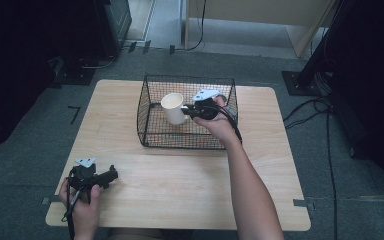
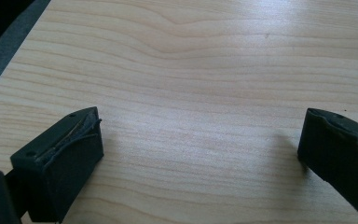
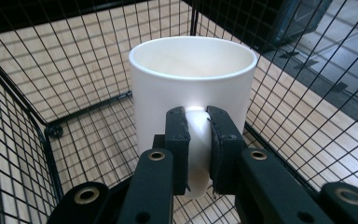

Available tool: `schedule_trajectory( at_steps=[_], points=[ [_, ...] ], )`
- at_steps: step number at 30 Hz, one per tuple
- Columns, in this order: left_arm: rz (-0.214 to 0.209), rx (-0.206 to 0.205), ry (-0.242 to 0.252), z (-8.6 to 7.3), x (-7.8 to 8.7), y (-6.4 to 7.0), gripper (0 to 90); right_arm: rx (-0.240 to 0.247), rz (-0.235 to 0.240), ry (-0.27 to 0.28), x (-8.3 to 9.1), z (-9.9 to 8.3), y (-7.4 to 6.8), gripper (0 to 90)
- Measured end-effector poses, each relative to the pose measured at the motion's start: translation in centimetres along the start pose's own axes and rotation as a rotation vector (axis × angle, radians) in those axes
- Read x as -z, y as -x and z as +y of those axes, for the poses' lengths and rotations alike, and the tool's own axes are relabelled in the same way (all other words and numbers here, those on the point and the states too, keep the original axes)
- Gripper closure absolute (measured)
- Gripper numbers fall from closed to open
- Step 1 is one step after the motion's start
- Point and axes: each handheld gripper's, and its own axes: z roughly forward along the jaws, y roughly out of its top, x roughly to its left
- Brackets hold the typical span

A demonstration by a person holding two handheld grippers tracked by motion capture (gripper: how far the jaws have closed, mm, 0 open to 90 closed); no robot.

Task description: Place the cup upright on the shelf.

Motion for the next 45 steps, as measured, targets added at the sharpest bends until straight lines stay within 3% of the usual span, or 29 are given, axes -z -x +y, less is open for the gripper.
schedule_trajectory(
  at_steps=[14, 19, 34, 45],
  points=[
    [0.0, -0.002, -0.001, 0.0, 0.0, 0.0, 0.1, 0.025, -0.006, -0.084, -0.9, -0.7, 0.0, 80.1],
    [0.0, -0.001, -0.001, 0.0, 0.0, 0.0, 0.1, 0.005, -0.03, -0.103, -0.9, -0.8, 0.2, 78.5],
    [-0.001, 0.0, 0.001, 0.0, 0.0, 0.0, 0.1, -0.031, 0.007, -0.045, -0.4, -0.7, 0.3, 66.1],
    [-0.001, -0.001, 0.0, 0.0, 0.0, 0.0, 0.1, -0.056, -0.054, 0.034, 0.7, 0.1, 0.2, 50.9]
  ],
)
